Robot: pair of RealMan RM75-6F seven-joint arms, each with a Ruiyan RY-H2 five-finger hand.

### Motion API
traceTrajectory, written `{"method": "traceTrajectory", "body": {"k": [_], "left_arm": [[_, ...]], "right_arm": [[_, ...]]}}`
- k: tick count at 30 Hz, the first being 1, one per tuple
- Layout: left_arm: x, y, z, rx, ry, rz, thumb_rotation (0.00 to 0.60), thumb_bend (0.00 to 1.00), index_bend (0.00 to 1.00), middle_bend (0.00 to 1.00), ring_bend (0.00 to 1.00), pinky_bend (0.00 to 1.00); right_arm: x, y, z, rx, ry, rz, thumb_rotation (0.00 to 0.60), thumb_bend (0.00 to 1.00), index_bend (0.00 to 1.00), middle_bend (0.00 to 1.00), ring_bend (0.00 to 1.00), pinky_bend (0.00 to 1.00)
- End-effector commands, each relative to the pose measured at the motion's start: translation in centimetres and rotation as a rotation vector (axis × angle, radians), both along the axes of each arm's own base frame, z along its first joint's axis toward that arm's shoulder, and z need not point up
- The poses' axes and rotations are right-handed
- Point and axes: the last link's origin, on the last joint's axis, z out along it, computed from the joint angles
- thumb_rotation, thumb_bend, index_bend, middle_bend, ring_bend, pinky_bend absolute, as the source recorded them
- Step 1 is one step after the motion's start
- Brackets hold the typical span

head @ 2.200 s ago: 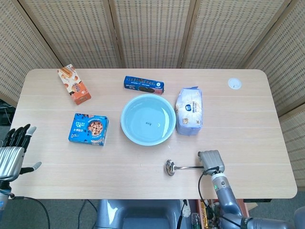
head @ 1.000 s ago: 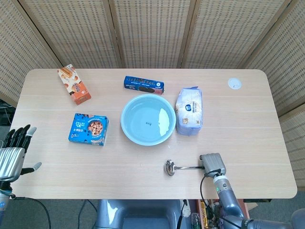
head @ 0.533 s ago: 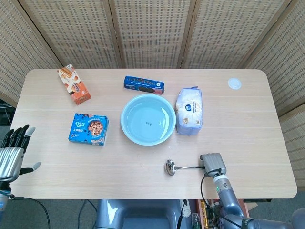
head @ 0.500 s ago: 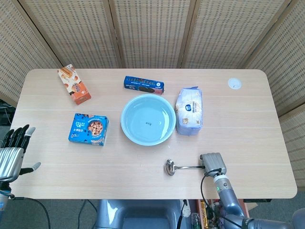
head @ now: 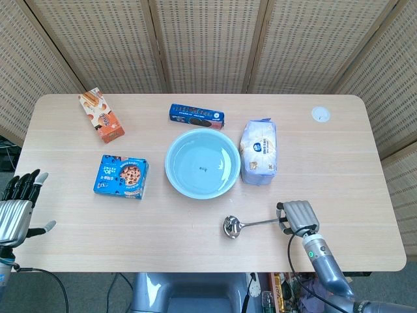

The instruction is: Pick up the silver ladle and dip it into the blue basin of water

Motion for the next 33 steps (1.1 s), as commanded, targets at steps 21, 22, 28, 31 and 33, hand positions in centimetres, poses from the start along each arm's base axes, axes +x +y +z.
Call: {"method": "traceTrajectory", "body": {"k": [21, 22, 28, 31, 33], "left_arm": [[-0.4, 1.1, -0.3, -0.013, 0.004, 0.031, 0.6, 0.0, 0.0, 0.0, 0.0, 0.0], [-0.3, 1.1, -0.4, -0.015, 0.008, 0.027, 0.6, 0.0, 0.0, 0.0, 0.0, 0.0], [-0.5, 1.4, -0.8, -0.021, 0.027, 0.039, 0.6, 0.0, 0.0, 0.0, 0.0, 0.0], [-0.5, 1.6, -0.9, -0.011, 0.033, 0.043, 0.6, 0.0, 0.0, 0.0, 0.0, 0.0], [-0.6, 1.7, -0.8, -0.004, 0.033, 0.046, 0.6, 0.0, 0.0, 0.0, 0.0, 0.0]], "right_arm": [[11.5, -5.8, 9.2, -0.102, 0.077, 0.166, 0.6, 0.75, 0.71, 0.95, 0.94, 1.0], [12.8, -6.6, 9.4, -0.115, 0.084, 0.176, 0.6, 0.75, 0.71, 0.95, 0.94, 1.0], [18.0, -10.7, 8.3, -0.165, 0.139, 0.11, 0.6, 0.75, 0.71, 0.95, 0.94, 1.0], [19.8, -12.8, 7.1, -0.212, 0.203, 0.1, 0.6, 0.75, 0.71, 0.95, 0.94, 1.0], [20.6, -14.3, 6.0, -0.252, 0.254, 0.091, 0.6, 0.75, 0.71, 0.95, 0.94, 1.0]]}}
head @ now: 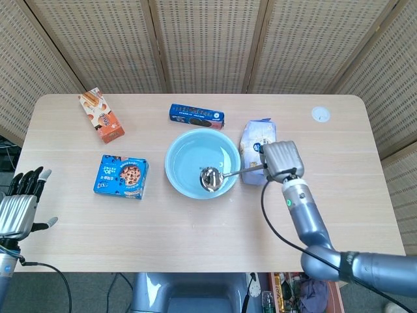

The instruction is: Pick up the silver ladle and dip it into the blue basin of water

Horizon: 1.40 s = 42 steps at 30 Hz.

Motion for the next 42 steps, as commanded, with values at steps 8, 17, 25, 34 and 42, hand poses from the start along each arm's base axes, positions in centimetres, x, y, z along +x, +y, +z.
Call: {"method": "traceTrajectory", "body": {"k": [8, 17, 25, 34, 42], "left_arm": [[-0.5, 0.5, 0.3, 0.021, -0.001, 0.02, 0.6, 0.0, 0.0, 0.0, 0.0, 0.0], [-0.9, 1.0, 0.4, 0.018, -0.014, 0.038, 0.6, 0.0, 0.0, 0.0, 0.0, 0.0], [-1.3, 1.3, 0.8, 0.025, -0.03, 0.058, 0.6, 0.0, 0.0, 0.0, 0.0, 0.0], [-1.6, 1.8, 0.9, 0.023, -0.044, 0.063, 0.6, 0.0, 0.0, 0.0, 0.0, 0.0], [-1.8, 1.8, 1.0, 0.025, -0.042, 0.069, 0.6, 0.0, 0.0, 0.0, 0.0, 0.0]], "right_arm": [[3.5, -5.8, -5.8, -0.183, 0.251, -0.004, 0.6, 0.75, 0.71, 0.95, 0.94, 1.0], [3.6, -5.8, -10.2, -0.182, 0.374, 0.077, 0.6, 0.75, 0.71, 0.96, 0.94, 1.0], [3.7, -6.1, -13.1, -0.216, 0.443, 0.168, 0.6, 0.75, 0.71, 0.96, 0.94, 1.0], [3.3, -6.5, -15.0, -0.241, 0.557, 0.258, 0.6, 0.75, 0.71, 0.96, 0.94, 1.0], [2.0, -6.7, -15.9, -0.281, 0.698, 0.349, 0.6, 0.75, 0.71, 0.97, 0.95, 1.0]]}}
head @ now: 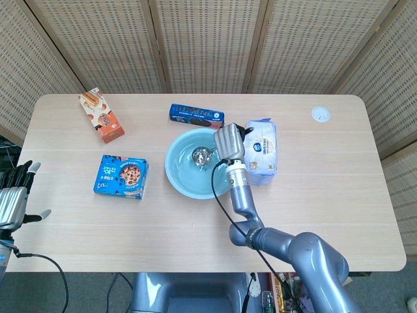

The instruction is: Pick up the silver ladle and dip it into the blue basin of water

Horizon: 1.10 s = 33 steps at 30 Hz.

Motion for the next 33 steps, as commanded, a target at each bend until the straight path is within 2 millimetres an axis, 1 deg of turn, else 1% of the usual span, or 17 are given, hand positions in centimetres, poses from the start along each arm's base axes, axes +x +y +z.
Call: {"method": "traceTrajectory", "body": {"k": [1, 7, 12, 15, 16, 20, 21, 22, 23, 28, 33], "left_arm": [[0.1, 0.0, 0.0, 0.0, 0.0, -0.003, 0.6, 0.0, 0.0, 0.0, 0.0, 0.0], [0.2, -0.1, -0.2, -0.006, 0.004, -0.013, 0.6, 0.0, 0.0, 0.0, 0.0, 0.0], [0.3, -0.2, -0.2, -0.003, 0.003, -0.018, 0.6, 0.0, 0.0, 0.0, 0.0, 0.0], [0.2, -0.2, -0.2, -0.005, 0.002, -0.016, 0.6, 0.0, 0.0, 0.0, 0.0, 0.0], [0.2, -0.2, -0.2, -0.006, 0.002, -0.016, 0.6, 0.0, 0.0, 0.0, 0.0, 0.0], [0.3, -0.3, -0.2, -0.008, 0.001, -0.016, 0.6, 0.0, 0.0, 0.0, 0.0, 0.0], [0.3, -0.3, -0.2, -0.008, -0.001, -0.016, 0.6, 0.0, 0.0, 0.0, 0.0, 0.0], [0.3, -0.3, -0.1, -0.007, -0.003, -0.015, 0.6, 0.0, 0.0, 0.0, 0.0, 0.0], [0.3, -0.3, -0.1, -0.007, -0.005, -0.014, 0.6, 0.0, 0.0, 0.0, 0.0, 0.0], [0.3, -0.4, -0.1, -0.01, -0.007, -0.011, 0.6, 0.0, 0.0, 0.0, 0.0, 0.0], [0.3, -0.4, -0.1, -0.015, -0.012, -0.007, 0.6, 0.0, 0.0, 0.0, 0.0, 0.0]], "right_arm": [[-0.8, 0.4, -1.0, 0.009, 0.078, 0.039, 0.6, 0.75, 0.71, 0.97, 0.95, 1.0], [-1.4, 1.5, -2.1, 0.013, 0.19, 0.085, 0.6, 0.75, 0.72, 0.97, 0.95, 1.0], [-1.8, 2.1, -2.5, 0.022, 0.216, 0.081, 0.6, 0.75, 0.72, 0.97, 0.95, 1.0], [-2.0, 2.5, -2.7, 0.038, 0.192, 0.054, 0.6, 0.75, 0.72, 0.97, 0.95, 1.0], [-2.0, 2.6, -2.7, 0.043, 0.175, 0.042, 0.6, 0.75, 0.72, 0.97, 0.95, 1.0], [-1.3, 2.8, -2.3, 0.094, -0.034, -0.11, 0.6, 0.75, 0.72, 0.97, 0.95, 1.0], [-1.0, 2.7, -2.0, 0.107, -0.108, -0.161, 0.6, 0.75, 0.72, 0.97, 0.95, 1.0], [-0.5, 2.5, -1.3, 0.118, -0.208, -0.23, 0.6, 0.75, 0.72, 0.97, 0.95, 1.0], [-0.2, 2.3, -0.8, 0.126, -0.243, -0.264, 0.6, 0.75, 0.72, 0.97, 0.95, 1.0], [0.7, 2.0, 1.3, 0.158, -0.37, -0.393, 0.6, 0.76, 0.72, 0.97, 0.95, 1.0], [1.0, 1.6, 2.9, 0.163, -0.429, -0.44, 0.6, 0.76, 0.73, 0.97, 0.95, 1.0]]}}
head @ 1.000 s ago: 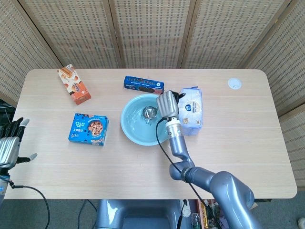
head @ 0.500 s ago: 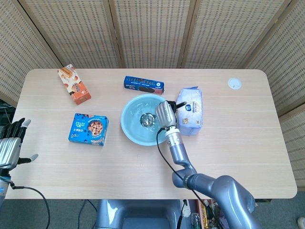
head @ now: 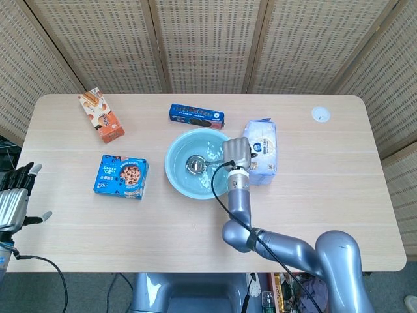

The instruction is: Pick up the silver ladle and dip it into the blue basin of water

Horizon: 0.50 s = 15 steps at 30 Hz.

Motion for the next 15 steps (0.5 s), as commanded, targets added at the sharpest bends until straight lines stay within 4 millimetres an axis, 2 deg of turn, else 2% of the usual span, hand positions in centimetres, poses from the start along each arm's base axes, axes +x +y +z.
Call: {"method": "traceTrajectory", "body": {"k": [1, 15], "left_arm": [[0.0, 0.0, 0.0, -0.004, 0.0, 0.002, 0.6, 0.0, 0.0, 0.0, 0.0, 0.0], [0.0, 0.1, -0.1, -0.01, -0.003, 0.007, 0.6, 0.0, 0.0, 0.0, 0.0, 0.0]], "right_arm": [[0.3, -0.4, 1.8, -0.006, -0.039, -0.031, 0.6, 0.76, 0.73, 0.97, 0.95, 1.0], [1.1, -0.4, 4.3, 0.0, -0.109, -0.082, 0.6, 0.76, 0.73, 0.97, 0.95, 1.0]]}}
